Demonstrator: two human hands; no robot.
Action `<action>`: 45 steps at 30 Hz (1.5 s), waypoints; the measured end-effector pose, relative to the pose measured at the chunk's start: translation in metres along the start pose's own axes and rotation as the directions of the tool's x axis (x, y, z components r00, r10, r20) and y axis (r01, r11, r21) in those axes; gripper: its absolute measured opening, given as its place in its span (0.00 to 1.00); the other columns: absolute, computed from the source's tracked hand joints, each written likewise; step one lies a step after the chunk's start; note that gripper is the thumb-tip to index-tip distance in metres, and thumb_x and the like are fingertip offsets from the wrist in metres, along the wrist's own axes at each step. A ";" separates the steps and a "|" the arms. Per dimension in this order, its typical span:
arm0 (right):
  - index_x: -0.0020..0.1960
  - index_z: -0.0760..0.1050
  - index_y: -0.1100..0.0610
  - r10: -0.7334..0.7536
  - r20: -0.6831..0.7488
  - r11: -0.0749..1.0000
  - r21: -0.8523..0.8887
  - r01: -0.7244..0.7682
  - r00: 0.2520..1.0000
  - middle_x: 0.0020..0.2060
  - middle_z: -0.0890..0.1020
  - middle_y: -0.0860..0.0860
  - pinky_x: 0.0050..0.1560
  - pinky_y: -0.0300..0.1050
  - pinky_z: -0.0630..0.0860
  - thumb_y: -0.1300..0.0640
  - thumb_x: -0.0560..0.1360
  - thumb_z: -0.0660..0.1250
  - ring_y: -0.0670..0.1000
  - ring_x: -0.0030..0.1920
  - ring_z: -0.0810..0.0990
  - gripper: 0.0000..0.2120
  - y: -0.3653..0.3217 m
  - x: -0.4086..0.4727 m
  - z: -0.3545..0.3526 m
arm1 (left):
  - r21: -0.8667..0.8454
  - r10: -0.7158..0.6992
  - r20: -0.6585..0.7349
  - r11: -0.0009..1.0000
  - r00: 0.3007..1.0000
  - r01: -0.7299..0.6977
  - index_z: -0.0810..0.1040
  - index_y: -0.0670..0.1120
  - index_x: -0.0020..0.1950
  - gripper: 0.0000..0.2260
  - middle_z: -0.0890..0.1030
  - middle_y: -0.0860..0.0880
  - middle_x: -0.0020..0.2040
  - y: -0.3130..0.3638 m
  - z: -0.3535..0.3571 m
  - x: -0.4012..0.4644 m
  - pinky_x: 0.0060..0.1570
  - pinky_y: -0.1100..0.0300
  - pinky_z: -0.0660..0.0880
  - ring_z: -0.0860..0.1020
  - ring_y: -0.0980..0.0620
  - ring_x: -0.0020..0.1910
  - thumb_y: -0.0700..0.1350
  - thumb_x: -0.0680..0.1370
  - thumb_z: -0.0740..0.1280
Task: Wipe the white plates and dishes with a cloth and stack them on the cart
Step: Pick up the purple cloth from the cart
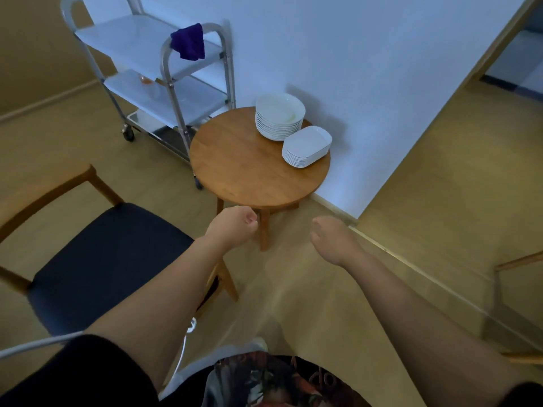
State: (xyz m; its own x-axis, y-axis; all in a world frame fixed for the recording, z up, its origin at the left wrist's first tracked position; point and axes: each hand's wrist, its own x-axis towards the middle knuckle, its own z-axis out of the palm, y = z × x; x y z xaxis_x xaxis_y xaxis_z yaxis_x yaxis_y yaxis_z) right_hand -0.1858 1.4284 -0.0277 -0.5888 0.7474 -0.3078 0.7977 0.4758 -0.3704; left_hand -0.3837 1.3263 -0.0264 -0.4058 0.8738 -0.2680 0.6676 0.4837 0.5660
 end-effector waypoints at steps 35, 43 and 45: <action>0.71 0.64 0.58 -0.398 0.263 0.912 0.010 0.410 0.879 0.69 0.68 0.54 0.67 0.49 0.62 0.55 0.80 0.57 0.54 0.70 0.64 0.21 -0.051 0.384 -0.081 | -0.025 -0.369 -0.182 0.929 0.912 0.370 0.78 0.45 0.57 0.12 0.80 0.47 0.54 -0.003 -0.101 0.280 0.49 0.54 0.77 0.77 0.48 0.50 0.47 0.79 0.60; 0.71 0.64 0.59 -0.372 0.239 0.927 0.049 0.372 0.897 0.70 0.68 0.54 0.67 0.46 0.61 0.55 0.79 0.57 0.54 0.70 0.64 0.21 -0.070 0.422 -0.088 | -0.013 -0.306 -0.197 0.951 0.931 0.309 0.78 0.45 0.57 0.12 0.81 0.47 0.54 -0.016 -0.128 0.329 0.49 0.55 0.76 0.77 0.48 0.51 0.46 0.78 0.60; 0.71 0.64 0.59 -0.346 0.232 0.937 0.046 0.345 0.909 0.69 0.68 0.54 0.67 0.46 0.61 0.55 0.79 0.58 0.54 0.70 0.65 0.22 -0.076 0.433 -0.088 | -0.016 -0.277 -0.190 0.960 0.942 0.279 0.78 0.45 0.58 0.12 0.80 0.47 0.54 -0.024 -0.136 0.346 0.49 0.55 0.76 0.77 0.49 0.51 0.47 0.78 0.60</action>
State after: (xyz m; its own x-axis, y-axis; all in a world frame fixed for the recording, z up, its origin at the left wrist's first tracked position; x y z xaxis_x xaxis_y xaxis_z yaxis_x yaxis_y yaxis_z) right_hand -0.4896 1.7564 -0.0556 -0.8415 0.4074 -0.3548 0.5386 0.6825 -0.4940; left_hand -0.6252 1.6098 -0.0265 -0.6854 0.6796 -0.2614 0.5177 0.7073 0.4812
